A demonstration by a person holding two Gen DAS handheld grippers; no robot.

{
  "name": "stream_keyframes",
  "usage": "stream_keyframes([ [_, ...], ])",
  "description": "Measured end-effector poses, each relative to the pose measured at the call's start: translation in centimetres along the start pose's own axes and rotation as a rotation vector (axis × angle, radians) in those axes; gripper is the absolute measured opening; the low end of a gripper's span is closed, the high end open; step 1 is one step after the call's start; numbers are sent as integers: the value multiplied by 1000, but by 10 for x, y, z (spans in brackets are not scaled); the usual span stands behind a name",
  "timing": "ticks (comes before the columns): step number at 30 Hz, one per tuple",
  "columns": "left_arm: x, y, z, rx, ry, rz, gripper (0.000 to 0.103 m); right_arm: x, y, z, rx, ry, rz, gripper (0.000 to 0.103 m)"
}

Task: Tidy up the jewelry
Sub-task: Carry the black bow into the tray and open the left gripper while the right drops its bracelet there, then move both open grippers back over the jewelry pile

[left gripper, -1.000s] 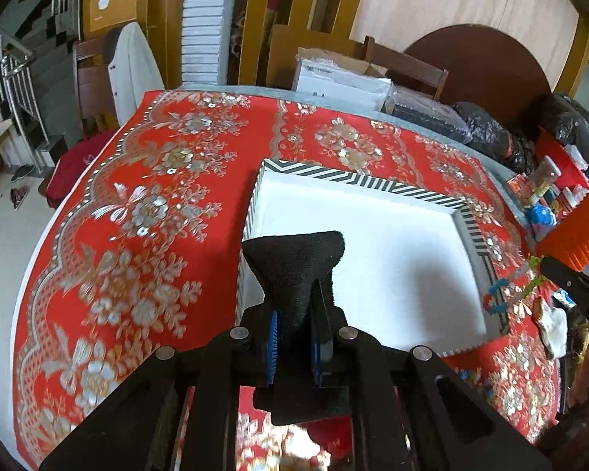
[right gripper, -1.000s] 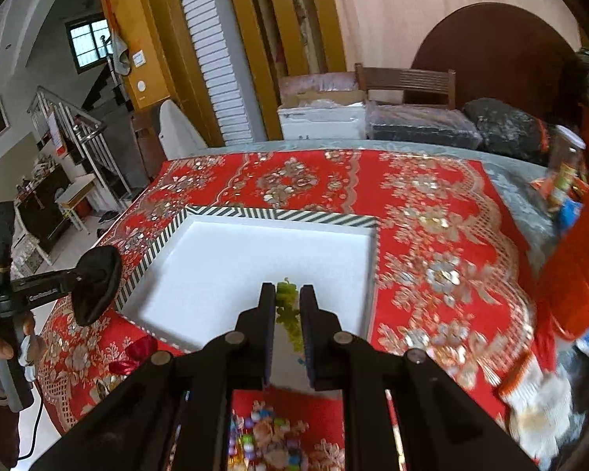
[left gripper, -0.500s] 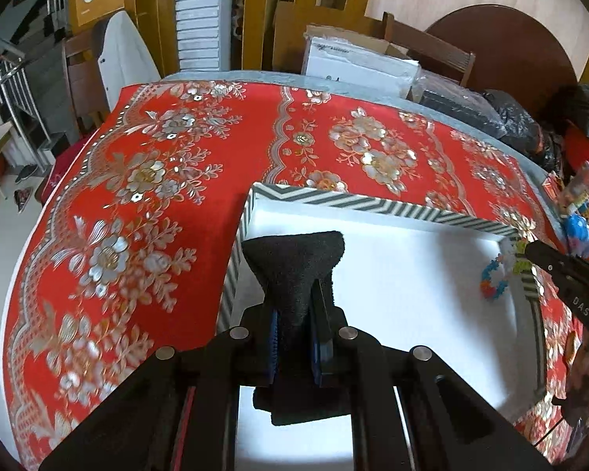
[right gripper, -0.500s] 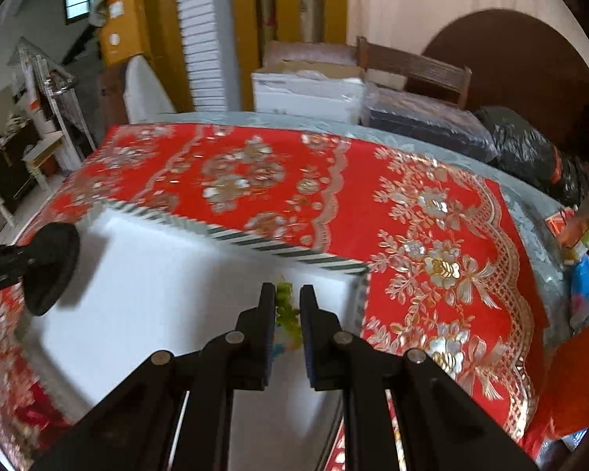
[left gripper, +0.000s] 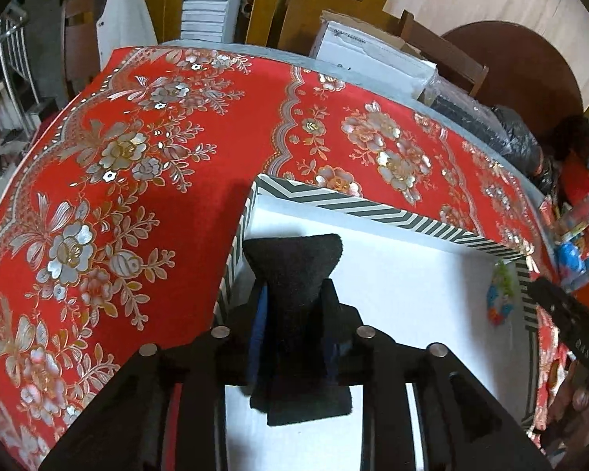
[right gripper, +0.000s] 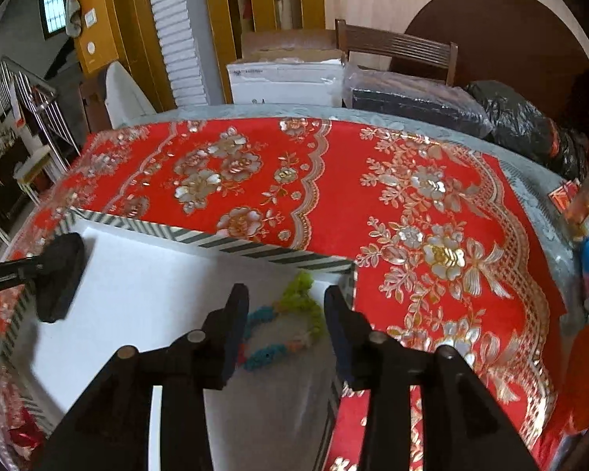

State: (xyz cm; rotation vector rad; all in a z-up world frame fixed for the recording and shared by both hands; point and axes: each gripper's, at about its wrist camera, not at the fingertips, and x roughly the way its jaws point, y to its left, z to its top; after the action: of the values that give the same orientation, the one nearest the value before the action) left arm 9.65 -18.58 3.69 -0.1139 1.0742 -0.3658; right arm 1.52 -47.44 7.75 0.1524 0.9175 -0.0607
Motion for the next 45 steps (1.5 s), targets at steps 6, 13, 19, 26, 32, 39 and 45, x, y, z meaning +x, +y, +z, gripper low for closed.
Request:
stream_keyframes([
  [6,-37,-3,-10,39,-35,4,18,-35,15,-20,-10,4,40,49],
  [13,-93,-7,-41,99,-92,-30,18,-85,32,-55,39,-21,36,59],
  [19,-125,-15,-72,147,-95,-58,18,-109,39,-82,34,-31,18,62],
  [26,-157,-27,-104,192,-114,-80,18,-131,35,-94,57,-62,60,62],
  [32,-169,-17,-128,186,-107,-60,18,-142,24,-109,45,-47,59,62],
  [39,-167,1,-156,156,-75,-43,18,-142,19,-137,61,2,98,62],
  [45,-160,7,-176,145,-61,-10,18,-137,29,-154,54,24,113,62],
])
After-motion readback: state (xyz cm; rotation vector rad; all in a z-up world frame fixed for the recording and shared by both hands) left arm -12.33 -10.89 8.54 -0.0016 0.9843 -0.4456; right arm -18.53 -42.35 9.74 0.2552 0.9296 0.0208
